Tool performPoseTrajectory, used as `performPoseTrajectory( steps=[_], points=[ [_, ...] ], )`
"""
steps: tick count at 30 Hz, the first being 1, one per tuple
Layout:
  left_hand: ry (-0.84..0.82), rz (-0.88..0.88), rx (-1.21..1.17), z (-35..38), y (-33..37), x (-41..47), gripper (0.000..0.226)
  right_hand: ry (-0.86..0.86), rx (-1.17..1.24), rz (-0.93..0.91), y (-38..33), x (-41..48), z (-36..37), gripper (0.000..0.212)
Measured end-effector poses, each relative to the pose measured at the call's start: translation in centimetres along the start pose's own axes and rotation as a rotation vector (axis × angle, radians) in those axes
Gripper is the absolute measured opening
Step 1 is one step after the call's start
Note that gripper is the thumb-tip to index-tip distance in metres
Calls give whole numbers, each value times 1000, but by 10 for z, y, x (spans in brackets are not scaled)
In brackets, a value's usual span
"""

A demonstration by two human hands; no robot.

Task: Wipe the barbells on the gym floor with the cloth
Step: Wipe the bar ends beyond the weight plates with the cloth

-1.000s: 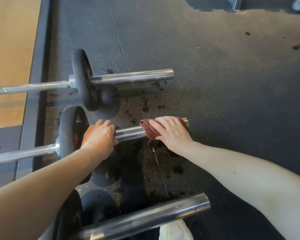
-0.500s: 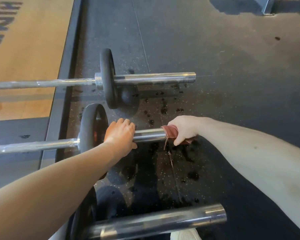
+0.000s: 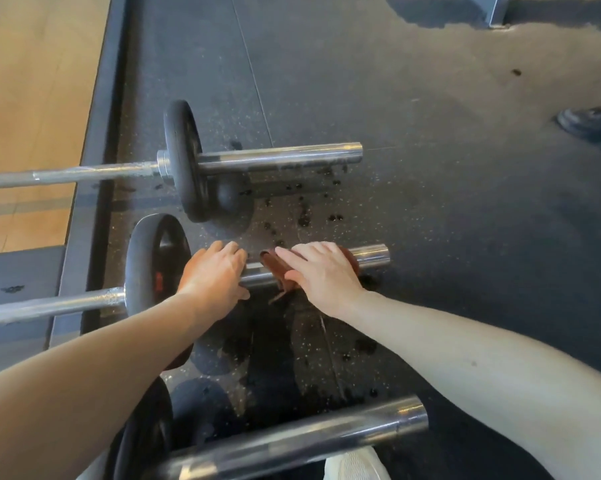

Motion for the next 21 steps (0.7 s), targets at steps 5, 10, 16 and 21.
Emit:
performPoseTrajectory(
  steps=[5,10,16,21],
  points=[
    [20,10,-42,1,0,0,47,203,0,205,81,-52,-36,42],
    [14,10,-47,3,-2,0,46,318,30,272,16,-27,-2,38],
    [-11,-2,-16,-4,1,1,48,166,56,-37,-21,-6,17,48],
    [-7,23,-43,1,-1,2,46,225,4,76,73,-48,-28,45]
  ],
)
Point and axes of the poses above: each hand's wrist, its own x-axis towards the middle knuckle, its own z-axis out of the palm, y = z × x, the point moved 5 cm from there along x, towards the middle knuckle, and after that the axes turned 12 degrees about x, right-handed, at the moved point
